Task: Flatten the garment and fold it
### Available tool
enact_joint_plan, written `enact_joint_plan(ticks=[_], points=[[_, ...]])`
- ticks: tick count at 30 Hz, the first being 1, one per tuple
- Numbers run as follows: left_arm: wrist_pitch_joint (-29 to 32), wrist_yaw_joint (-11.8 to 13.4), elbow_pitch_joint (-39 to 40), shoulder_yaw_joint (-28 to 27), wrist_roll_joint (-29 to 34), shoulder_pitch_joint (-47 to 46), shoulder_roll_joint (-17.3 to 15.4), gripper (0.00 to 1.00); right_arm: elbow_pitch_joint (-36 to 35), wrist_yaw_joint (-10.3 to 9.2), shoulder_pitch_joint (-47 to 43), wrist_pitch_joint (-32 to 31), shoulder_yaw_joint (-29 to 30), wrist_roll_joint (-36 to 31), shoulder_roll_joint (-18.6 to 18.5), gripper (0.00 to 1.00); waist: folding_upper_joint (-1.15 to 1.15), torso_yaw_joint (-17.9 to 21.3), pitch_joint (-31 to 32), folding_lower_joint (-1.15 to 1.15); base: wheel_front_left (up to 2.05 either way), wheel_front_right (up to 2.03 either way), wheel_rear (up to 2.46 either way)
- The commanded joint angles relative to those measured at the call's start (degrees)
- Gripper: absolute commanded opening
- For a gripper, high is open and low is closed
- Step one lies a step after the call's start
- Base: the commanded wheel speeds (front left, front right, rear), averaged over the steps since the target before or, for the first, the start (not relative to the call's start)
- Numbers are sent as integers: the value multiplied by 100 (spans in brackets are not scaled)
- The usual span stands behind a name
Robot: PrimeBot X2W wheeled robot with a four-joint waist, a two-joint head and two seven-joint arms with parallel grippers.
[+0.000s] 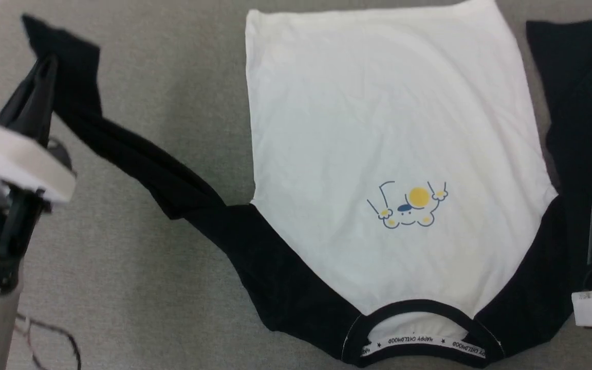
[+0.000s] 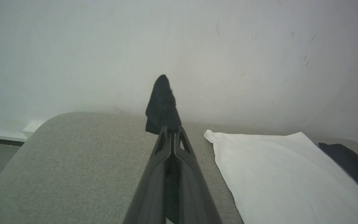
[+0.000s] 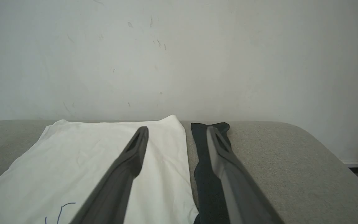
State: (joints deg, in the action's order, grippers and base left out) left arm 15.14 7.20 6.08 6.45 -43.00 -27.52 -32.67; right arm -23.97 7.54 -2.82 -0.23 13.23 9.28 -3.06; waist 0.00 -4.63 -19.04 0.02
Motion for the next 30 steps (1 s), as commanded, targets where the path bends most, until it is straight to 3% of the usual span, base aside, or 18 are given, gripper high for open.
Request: enact_joint_plan(ticks=[1,9,18,24,30], points=[[-90,112,166,-184,-85,355,-39,0,35,-5,-93,50,43,66,17,100,0,-134,469,-2,0,0,0],[-252,503,505,-683,-152,1216,-91,0,115,-5,-197,114,76,199,17,100,0,-277,727,-2,0,0,0],[-304,638,723,-576,79,1261,-113,0,187,-5,-211,200,76,296,18,100,0,-252,796,-2,0,0,0],[-333,746,1141,-188,457,1162,-41,0,150,-5,-194,243,325,278,18,100,0,-159,843,-2,0,0,0],[-299,898,1692,628,1048,885,280,0,79,-5,-178,228,539,281,18,100,0,-102,909,-2,0,0,0]])
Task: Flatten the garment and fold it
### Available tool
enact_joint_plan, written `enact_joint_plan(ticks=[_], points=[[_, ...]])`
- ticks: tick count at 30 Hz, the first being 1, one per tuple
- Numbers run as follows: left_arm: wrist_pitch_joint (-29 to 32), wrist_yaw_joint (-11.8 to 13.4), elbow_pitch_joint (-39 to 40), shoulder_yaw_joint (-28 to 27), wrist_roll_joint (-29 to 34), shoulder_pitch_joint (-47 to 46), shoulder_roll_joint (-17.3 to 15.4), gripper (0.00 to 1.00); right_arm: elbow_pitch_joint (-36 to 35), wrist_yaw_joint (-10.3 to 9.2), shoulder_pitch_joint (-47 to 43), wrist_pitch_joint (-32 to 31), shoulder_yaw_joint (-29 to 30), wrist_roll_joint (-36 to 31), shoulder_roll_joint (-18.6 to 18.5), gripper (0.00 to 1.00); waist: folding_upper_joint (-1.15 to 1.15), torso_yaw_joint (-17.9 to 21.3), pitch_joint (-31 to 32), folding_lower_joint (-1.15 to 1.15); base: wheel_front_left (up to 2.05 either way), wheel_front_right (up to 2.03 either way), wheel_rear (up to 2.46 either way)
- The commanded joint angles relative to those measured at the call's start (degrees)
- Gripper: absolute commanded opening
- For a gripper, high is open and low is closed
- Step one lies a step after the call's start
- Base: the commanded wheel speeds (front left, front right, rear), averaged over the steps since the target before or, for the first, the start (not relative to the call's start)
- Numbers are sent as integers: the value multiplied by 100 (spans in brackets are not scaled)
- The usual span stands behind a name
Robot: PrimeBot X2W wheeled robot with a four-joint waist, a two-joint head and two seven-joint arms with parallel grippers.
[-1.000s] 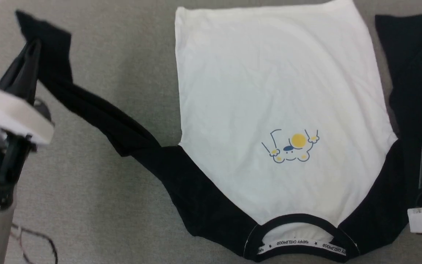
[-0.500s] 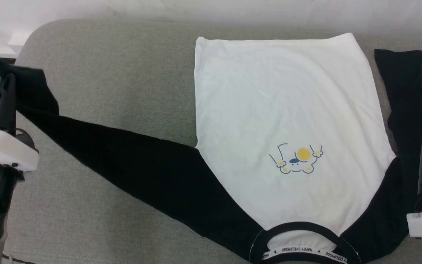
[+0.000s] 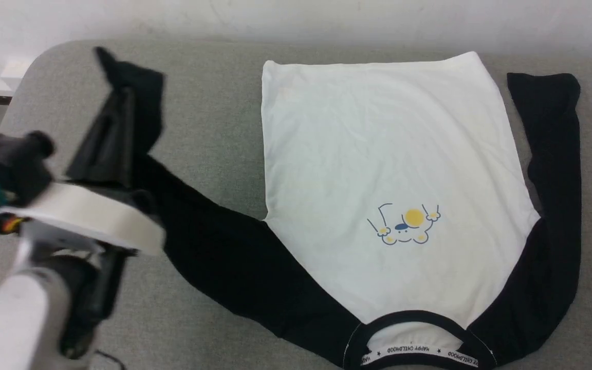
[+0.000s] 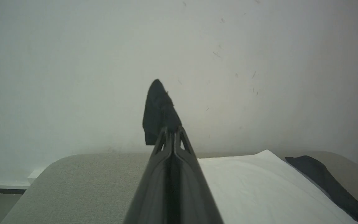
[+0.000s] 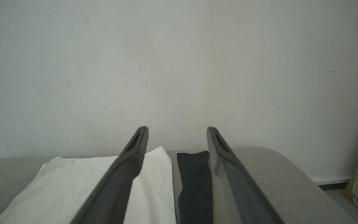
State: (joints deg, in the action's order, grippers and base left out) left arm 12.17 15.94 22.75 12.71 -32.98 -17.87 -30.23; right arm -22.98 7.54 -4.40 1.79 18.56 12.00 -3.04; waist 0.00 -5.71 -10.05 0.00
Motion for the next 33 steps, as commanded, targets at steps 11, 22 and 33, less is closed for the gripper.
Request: enact_joint_plan(ticks=[11,22,33], points=[[-21,-311,-481,2364,1211,-1270,1437,0,-192,-5,14,-67,338,-5,16,100,0,-43,14,0,0,0,0],[-489,-1060,-2845,4167,1143,-2014,2712,0,-262,-5,160,-104,229,-12,16,100,0,195,-330,0,0,0,0],[-984,-920,-4008,5883,425,-2472,2734,0,-115,-5,366,-57,-12,-24,16,100,0,662,-661,0,0,0,0]])
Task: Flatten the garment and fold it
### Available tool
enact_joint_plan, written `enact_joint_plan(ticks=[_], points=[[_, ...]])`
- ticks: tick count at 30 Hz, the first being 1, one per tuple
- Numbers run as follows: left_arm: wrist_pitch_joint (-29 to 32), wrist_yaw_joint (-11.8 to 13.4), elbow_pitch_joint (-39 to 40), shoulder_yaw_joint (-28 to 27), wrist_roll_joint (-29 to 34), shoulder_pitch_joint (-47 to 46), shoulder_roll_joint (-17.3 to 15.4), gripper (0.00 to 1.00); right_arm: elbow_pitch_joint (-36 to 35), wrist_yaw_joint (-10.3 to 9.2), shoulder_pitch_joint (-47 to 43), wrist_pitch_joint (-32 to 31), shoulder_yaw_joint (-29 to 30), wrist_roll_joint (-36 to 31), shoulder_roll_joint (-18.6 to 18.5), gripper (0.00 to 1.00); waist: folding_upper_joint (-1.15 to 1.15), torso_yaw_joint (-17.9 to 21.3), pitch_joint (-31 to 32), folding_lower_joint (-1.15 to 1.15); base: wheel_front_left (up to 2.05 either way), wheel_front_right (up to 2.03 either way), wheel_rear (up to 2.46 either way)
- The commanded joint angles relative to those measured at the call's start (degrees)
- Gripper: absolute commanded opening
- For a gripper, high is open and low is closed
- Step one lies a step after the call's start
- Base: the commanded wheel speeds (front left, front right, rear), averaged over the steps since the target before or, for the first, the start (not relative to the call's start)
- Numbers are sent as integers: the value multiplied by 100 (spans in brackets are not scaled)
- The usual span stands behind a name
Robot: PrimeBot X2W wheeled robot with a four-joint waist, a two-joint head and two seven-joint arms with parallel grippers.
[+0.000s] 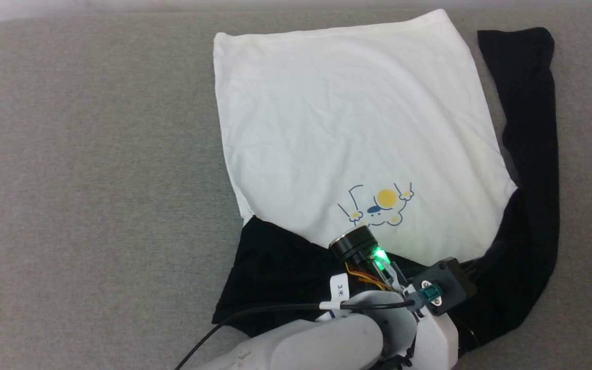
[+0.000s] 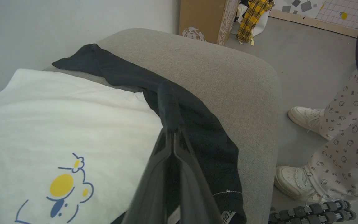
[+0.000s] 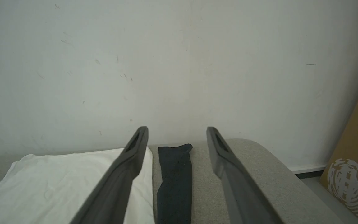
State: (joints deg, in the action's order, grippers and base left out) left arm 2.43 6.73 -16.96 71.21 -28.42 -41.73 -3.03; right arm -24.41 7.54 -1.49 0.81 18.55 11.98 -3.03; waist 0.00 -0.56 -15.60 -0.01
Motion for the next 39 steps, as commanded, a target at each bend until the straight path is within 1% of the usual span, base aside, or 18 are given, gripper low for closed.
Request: enact_joint_plan(ticks=[1,7,10,11,13,14,15,16,19,24,26,28,30,32,33,34,36,39], points=[[5,-12,-105,94,-92,-74,14,0,46,-5,97,45,-48,-27,15,100,0,202,-118,1,0,0,0],[156,-82,-640,207,-252,84,14,0,126,-5,209,31,-286,-52,15,100,0,507,-207,1,0,0,0],[555,-249,-876,211,-279,261,14,0,145,-5,213,9,-300,-104,15,100,0,589,-219,1,0,0,0],[659,-275,-899,212,-330,310,14,0,147,-5,209,6,-289,-114,15,100,0,599,-215,1,0,0,0],[722,-248,-889,213,-447,351,14,1,151,-5,198,-3,-273,-120,15,100,0,608,-199,1,0,0,0],[725,-232,-883,213,-486,359,14,29,154,-5,191,-9,-264,-119,15,100,0,605,-183,1,0,0,0],[703,-205,-874,213,-540,366,14,76,158,-5,185,-17,-258,-122,15,100,0,596,-159,1,0,0,0],[697,-201,-869,213,-575,365,14,100,162,-5,179,-29,-263,-123,15,100,0,583,-133,1,0,0,0],[562,-166,-752,213,-819,382,14,100,157,-5,146,-71,-282,-134,15,100,0,508,-38,1,0,0,0],[397,-191,-297,211,-1660,321,15,100,72,-5,45,-156,-192,-177,15,100,0,249,130,1,0,0,0],[194,-144,-95,142,-1961,176,15,100,22,-5,6,-183,-156,-170,15,100,0,116,185,1,0,0,0],[-77,-46,70,-27,-2229,47,15,100,-22,-5,-32,-205,-131,-159,15,100,0,-8,231,1,0,0,0],[-436,99,189,-256,-2351,-113,15,100,-56,-5,-71,-223,-105,-137,15,100,0,-133,268,1,0,0,0],[-815,269,250,-550,-2370,-235,15,100,-79,-5,-107,-236,-103,-116,15,100,0,-233,302,1,0,0,0],[-815,269,250,-550,-2370,-235,15,100,-79,-5,-107,-236,-103,-116,15,100,0,-233,302,1,0,0,0],[-1004,368,276,-716,-2332,-279,-18,100,-86,-5,-121,-240,-103,-105,15,100,0,-276,318,1,0,0,0],[-1320,534,442,-1047,-2297,-274,-240,100,-90,-5,-145,-239,-93,-87,15,100,0,-351,358,1,0,0,0],[-1570,919,887,-1509,-2074,-166,-885,100,-81,-5,-163,-219,-104,-42,15,100,0,-425,390,1,0,0,0]])
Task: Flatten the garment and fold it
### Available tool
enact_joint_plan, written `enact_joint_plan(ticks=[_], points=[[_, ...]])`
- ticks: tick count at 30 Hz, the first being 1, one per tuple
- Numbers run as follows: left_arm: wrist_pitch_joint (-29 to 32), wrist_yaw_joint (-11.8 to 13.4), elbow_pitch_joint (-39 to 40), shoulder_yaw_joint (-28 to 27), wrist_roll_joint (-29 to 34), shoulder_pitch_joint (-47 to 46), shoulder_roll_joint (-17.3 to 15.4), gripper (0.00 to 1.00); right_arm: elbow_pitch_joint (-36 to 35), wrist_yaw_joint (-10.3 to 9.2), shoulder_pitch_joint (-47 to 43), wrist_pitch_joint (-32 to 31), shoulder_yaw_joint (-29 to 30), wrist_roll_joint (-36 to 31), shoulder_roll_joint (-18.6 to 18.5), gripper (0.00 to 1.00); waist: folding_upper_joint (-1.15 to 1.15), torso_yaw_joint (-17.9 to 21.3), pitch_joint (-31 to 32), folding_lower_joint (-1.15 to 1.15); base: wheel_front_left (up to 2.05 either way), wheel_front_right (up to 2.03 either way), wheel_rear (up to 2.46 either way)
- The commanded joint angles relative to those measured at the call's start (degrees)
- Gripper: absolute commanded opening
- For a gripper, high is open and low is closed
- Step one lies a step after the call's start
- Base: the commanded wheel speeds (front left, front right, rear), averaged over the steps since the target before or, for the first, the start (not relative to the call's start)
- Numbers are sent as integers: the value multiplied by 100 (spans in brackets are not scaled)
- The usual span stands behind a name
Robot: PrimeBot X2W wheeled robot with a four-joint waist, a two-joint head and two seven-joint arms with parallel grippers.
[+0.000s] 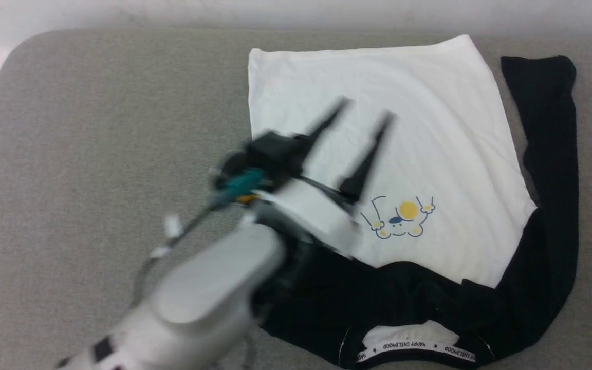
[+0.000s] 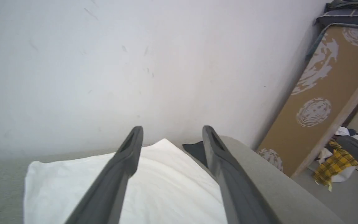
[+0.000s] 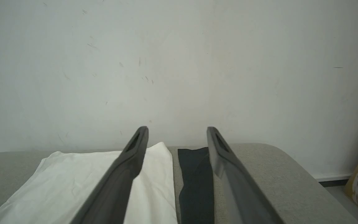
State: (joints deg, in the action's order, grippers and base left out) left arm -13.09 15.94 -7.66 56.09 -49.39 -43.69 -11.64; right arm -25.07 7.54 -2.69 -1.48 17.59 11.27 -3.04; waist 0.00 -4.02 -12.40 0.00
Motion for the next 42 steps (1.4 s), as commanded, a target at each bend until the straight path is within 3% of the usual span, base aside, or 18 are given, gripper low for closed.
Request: enact_joint_plan(ticks=[1,5,9,12,14,16,19,27,36,42], points=[[-75,165,163,-197,92,128,-265,100,1,-5,-50,18,-33,50,16,100,0,-95,79,0,0,0,0],[-178,881,1164,-1148,343,859,-1152,100,97,-5,-59,78,-167,131,16,100,0,-118,109,0,0,0,0],[-188,1487,2261,-2225,783,2013,-1722,100,206,-5,-35,158,-314,193,16,100,0,-119,118,0,0,0,0],[-189,1675,2779,-2872,1162,2997,-1927,100,280,-5,-59,214,-344,233,16,100,0,-157,108,0,0,0,0],[-189,1718,3034,-3210,1396,3592,-1888,100,331,-5,-96,242,-339,256,16,100,0,-202,95,0,0,0,0],[-190,1644,3220,-3467,1577,4078,-1704,100,378,-5,-134,275,-314,290,16,100,0,-251,75,0,0,0,0],[-190,1228,3214,-3589,1895,4581,-1501,100,489,-5,-199,312,-304,359,16,100,0,-331,33,0,0,0,0],[-190,355,2659,-3729,2731,4784,-1009,100,686,-5,-182,420,-315,393,16,100,0,-367,-106,0,0,0,0],[-190,-147,2632,-3995,3033,4489,-499,100,366,-5,532,-87,-210,388,-1,100,0,-243,-516,0,0,0,0],[-190,-381,2748,-4068,3164,4264,-208,100,237,-5,2207,-1246,-47,653,-810,100,0,-155,-1080,0,0,0,0]])
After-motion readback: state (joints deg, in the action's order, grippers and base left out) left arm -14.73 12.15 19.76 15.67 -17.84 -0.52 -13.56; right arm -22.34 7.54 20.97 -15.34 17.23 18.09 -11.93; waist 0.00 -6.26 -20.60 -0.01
